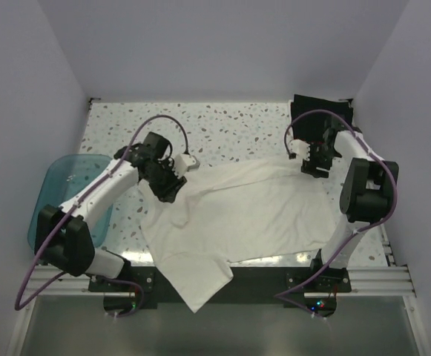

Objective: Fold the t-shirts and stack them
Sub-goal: Fold the tshirt

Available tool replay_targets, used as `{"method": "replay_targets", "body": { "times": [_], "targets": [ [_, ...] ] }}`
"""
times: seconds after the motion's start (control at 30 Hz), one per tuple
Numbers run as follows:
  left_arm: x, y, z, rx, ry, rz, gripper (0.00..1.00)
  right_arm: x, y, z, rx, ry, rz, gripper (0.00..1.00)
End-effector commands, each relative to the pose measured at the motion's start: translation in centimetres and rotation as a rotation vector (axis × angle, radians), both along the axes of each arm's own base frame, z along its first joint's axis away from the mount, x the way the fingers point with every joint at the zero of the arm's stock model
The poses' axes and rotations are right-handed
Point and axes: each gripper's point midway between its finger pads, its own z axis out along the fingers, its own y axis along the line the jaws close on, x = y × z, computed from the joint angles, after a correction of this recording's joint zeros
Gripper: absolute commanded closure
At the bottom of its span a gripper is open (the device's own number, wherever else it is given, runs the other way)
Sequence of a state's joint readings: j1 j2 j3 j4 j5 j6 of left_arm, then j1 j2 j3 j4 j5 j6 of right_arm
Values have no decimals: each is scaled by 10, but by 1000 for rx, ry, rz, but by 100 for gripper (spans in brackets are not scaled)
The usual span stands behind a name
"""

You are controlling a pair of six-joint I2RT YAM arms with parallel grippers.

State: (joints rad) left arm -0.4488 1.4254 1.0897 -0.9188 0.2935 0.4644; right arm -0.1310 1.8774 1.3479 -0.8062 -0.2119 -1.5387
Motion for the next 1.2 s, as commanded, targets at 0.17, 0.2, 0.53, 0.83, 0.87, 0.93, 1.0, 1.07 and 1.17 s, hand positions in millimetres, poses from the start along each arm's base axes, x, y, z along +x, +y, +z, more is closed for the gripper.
{"method": "replay_targets", "body": {
  "times": [0.17,0.2,0.53,0.83,0.87,0.93,1.0,1.07,1.17],
  "targets": [
    [115,52,28,-54,-142,339,59,34,22,63,161,24,-238,37],
    [121,55,24,-48,-135,369,60,37,28,59,161,37,-248,40],
    [135,82,-52,122,-28,507,71,48,62,-2,46,60,-299,59],
    [172,99,-95,231,-13,525,75,51,29,-44,-126,47,-355,59],
    [179,99,-94,226,-16,530,76,53,28,-42,-128,42,-359,59],
    [194,89,-77,163,-29,515,75,54,35,-23,-92,37,-360,57],
    [198,78,-50,85,-58,489,72,50,56,-3,18,53,-337,55],
    [193,69,-32,17,-59,469,66,56,78,40,121,-2,-300,50],
    [176,63,-6,-77,-29,488,60,47,126,85,279,-24,-204,42]
  ]
}}
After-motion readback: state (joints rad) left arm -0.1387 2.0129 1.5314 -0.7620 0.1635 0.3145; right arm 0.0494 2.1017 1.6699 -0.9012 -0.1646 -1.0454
